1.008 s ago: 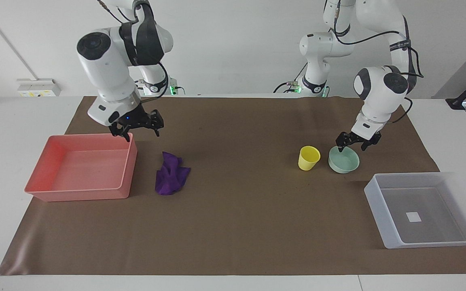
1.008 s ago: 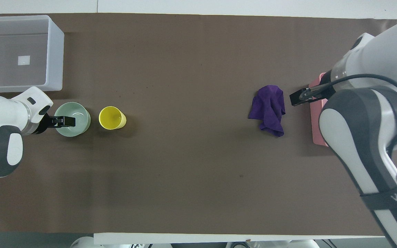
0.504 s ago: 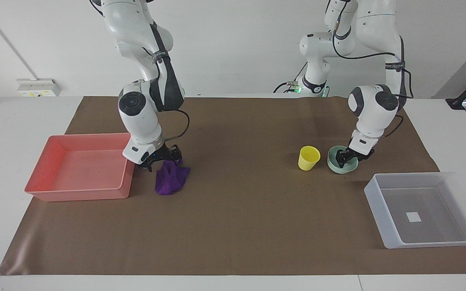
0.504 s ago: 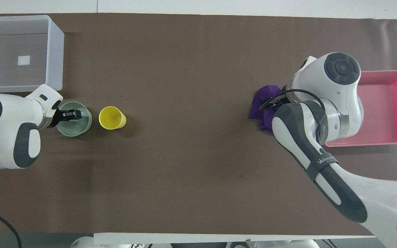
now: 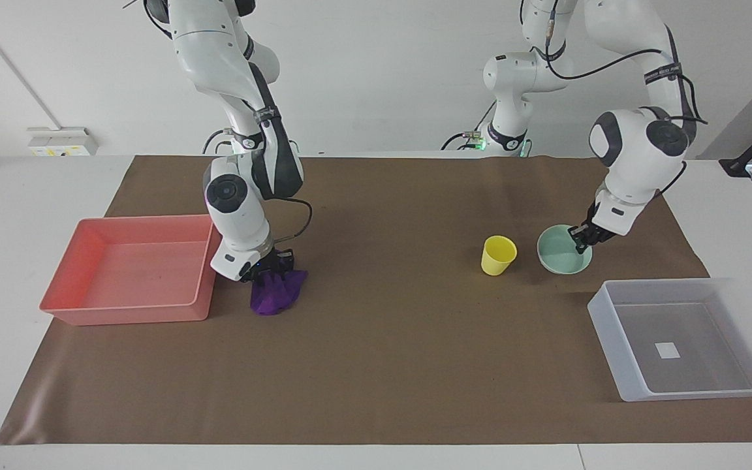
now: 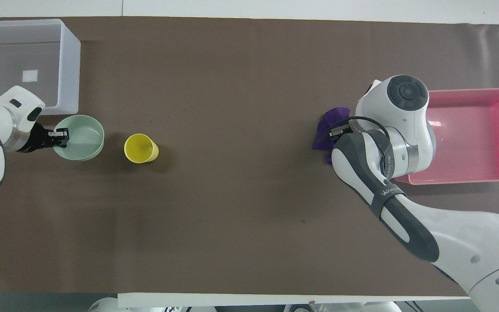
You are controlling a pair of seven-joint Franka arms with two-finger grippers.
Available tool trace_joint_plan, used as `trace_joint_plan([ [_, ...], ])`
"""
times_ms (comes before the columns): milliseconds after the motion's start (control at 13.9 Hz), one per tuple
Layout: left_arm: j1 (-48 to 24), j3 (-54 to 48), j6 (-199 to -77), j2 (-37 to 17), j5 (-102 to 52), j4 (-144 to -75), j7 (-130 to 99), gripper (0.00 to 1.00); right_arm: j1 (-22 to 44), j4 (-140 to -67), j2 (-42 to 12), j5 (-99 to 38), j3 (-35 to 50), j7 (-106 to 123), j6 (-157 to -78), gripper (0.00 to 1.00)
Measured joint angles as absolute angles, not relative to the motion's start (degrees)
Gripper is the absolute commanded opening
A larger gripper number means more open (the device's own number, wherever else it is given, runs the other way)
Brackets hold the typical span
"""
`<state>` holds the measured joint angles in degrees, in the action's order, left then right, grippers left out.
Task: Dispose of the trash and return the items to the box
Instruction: 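Place the bowl in the white box while the right gripper lifts the cloth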
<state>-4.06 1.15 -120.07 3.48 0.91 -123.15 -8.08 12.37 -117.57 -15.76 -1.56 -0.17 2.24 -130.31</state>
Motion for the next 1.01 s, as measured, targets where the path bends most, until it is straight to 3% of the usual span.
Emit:
trace_joint_plan([
  [144,-3.04,1.28,-111.28,5.75,0.76,-115.37,-8.29,0.0,12.4,-117.52,-15.67,-1.56,-0.17,2.24,-130.08,0.0],
  [360,2.6,1.48,-114.75,2.27,-6.05,-108.48,-8.6,0.0,12.39,-116.4,-14.2,-1.56,-0.18,2.24,-126.62,0.0],
  [792,8.51,1.55,-127.52,-27.77,-9.52,-89.42,-7.85,0.0,9.87,-107.4,-7.31,-1.47,-0.66,5.5,-108.98,0.0],
  [1008,8.5,1.33,-134.38,-35.35,-9.53,-85.92,-7.83,0.0,3.08,-102.46,-5.6,-1.03,-1.07,13.7,-102.72,0.0],
])
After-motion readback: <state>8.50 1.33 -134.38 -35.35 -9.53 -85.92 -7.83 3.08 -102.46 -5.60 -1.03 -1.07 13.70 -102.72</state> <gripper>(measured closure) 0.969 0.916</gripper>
